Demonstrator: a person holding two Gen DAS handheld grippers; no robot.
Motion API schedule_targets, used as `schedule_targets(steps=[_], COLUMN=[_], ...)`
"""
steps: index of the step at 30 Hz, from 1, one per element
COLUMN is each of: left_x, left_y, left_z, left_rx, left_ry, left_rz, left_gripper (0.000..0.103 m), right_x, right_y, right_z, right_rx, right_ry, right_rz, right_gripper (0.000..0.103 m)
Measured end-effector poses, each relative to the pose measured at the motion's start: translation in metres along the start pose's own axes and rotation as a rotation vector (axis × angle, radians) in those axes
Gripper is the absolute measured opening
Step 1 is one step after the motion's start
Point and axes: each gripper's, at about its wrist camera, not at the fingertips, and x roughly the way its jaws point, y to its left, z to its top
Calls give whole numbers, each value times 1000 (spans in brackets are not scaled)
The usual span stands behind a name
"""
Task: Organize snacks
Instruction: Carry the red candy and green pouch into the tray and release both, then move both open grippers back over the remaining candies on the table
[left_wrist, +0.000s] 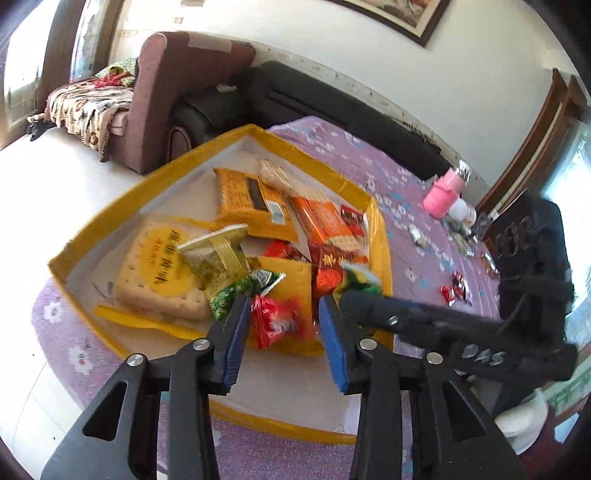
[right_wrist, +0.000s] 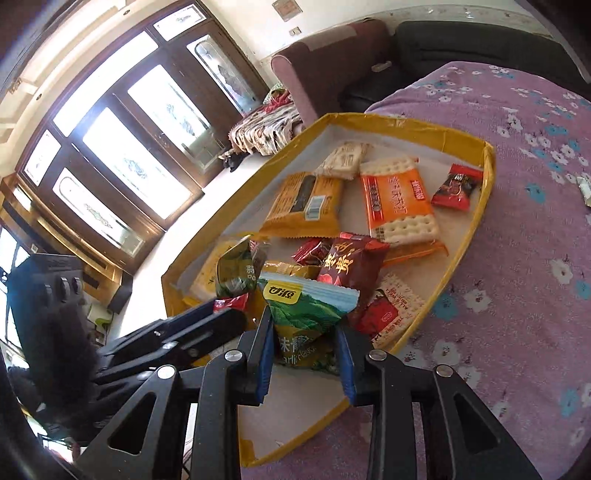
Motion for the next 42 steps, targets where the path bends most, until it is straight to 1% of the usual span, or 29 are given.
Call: schedule_targets(steps=[2,3,4,5,8,9,10,12,13,16,20,23,26,29,33,36,42], left_x=[-9,-14,-16,-20,-28,-29,-30,-31,-30,-29,-27,-26,-26,-26,-28,-27,-29], left_y=[3,4,4,3,-3,-7,-12,-24,-31,-50,-79,-96,-107,-115,-118,-120,-121], left_z=[2,2,4,4,4,3,3,3,2,-4,-17,-23,-27,-29,-31,-33,-38], left_rx=[-18,-25,-27,-28,-26,-22,-14,9,25,73,168,211,242,256,267,270,276], left_ry=[-25,-39,-49,-61,-84,-88,-91,-87,-81,-66,-70,-76,-76,-70,-66,-62,-54], left_rz=[-2,1,2,3,15,29,60,124,143,152,224,256,276,278,284,284,277], left_gripper=[37,39,43,44,55,62,71,78,79,79,79,79,79,79,79,79,79], right_x=[2,1,-1,-6,-21,-26,-32,-48,-55,-77,-105,-121,-128,-131,-135,-134,-135], right_y=[1,2,2,1,-1,-2,-3,-7,-9,-17,-28,-35,-40,-44,-48,-47,-47], right_z=[-4,-4,-6,-6,-6,-7,-7,-14,-17,-30,-53,-71,-82,-87,-92,-93,-100], right_rx=[2,2,2,3,16,20,22,24,25,40,83,100,101,103,115,117,121], right_ry=[1,-3,-14,-24,-59,-70,-81,-117,-132,-184,-256,-293,-295,-298,-302,-304,-298], right_rz=[7,12,13,13,19,18,15,-1,-10,-38,-74,-111,-131,-141,-139,-139,-143], right_gripper=[36,41,43,44,46,46,47,48,49,50,55,58,59,59,59,61,61])
